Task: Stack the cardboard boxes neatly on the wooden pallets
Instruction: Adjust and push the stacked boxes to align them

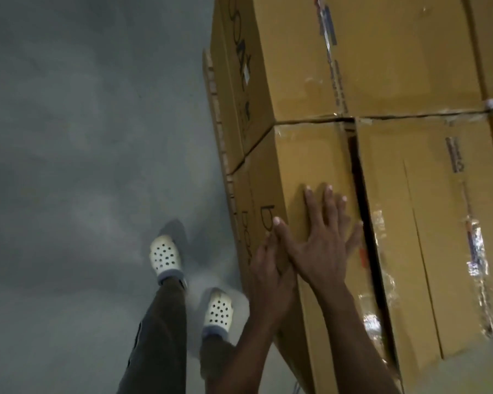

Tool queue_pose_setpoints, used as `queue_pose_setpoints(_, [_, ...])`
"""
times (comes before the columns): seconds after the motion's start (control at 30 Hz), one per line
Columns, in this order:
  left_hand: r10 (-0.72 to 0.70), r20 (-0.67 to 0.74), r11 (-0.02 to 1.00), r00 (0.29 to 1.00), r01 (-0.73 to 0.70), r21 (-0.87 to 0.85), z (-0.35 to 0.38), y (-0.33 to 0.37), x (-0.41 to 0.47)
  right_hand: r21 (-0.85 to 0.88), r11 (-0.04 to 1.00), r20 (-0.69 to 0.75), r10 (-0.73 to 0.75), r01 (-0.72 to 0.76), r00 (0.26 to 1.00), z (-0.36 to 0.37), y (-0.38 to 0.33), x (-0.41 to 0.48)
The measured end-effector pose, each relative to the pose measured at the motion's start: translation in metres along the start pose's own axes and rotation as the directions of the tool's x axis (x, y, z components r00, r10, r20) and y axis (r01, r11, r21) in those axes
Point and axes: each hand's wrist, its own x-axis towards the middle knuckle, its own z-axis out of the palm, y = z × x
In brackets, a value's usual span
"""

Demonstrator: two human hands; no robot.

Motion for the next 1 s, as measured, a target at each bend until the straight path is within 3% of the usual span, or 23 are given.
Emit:
queue_pose_setpoints(0.2, [0.064, -0.136, 0.994, 0.989, -0.052, 0.093, 0.031, -0.012, -0.002, 0.084, 0.993, -0.06, -0.078, 0.083, 0.995, 0.029, 0.009, 0.005])
queue_pose_setpoints(0.37, [0.054, -0.173, 0.998, 0.983, -0.046, 0.05, 0.037, -0.013, -0.005, 0.098, 0.99, -0.076, -0.094, 0.102, 0.993, 0.033, 0.009, 0.002])
queue_pose_setpoints(0.6, [0.038, -0.033, 0.983, 0.999, -0.031, 0.182, 0.025, -0.006, -0.007, -0.006, 0.999, -0.109, -0.047, 0.047, 0.993, 0.017, -0.001, -0.005])
queue_pose_setpoints(0.7, [0.15, 0.018, 0.952, 0.989, -0.149, 0.268, 0.018, 0.003, -0.002, 0.041, 0.999, -0.18, -0.013, 0.021, 0.984, 0.002, -0.005, -0.016])
queue_pose_setpoints(0.77, [0.152, 0.084, 0.924, 0.985, -0.172, 0.34, 0.015, 0.005, -0.001, 0.068, 0.997, -0.222, 0.047, -0.033, 0.974, -0.01, 0.005, -0.026])
queue_pose_setpoints(0.87, [0.08, -0.038, 0.925, 0.996, -0.059, 0.376, 0.015, 0.018, -0.009, 0.173, 0.964, -0.279, 0.246, -0.204, 0.928, -0.028, 0.042, -0.049])
queue_pose_setpoints(1.0, [0.314, -0.043, 0.82, 0.948, -0.248, 0.516, 0.038, 0.048, -0.051, 0.302, 0.841, -0.283, 0.529, -0.449, 0.8, -0.045, 0.105, -0.107])
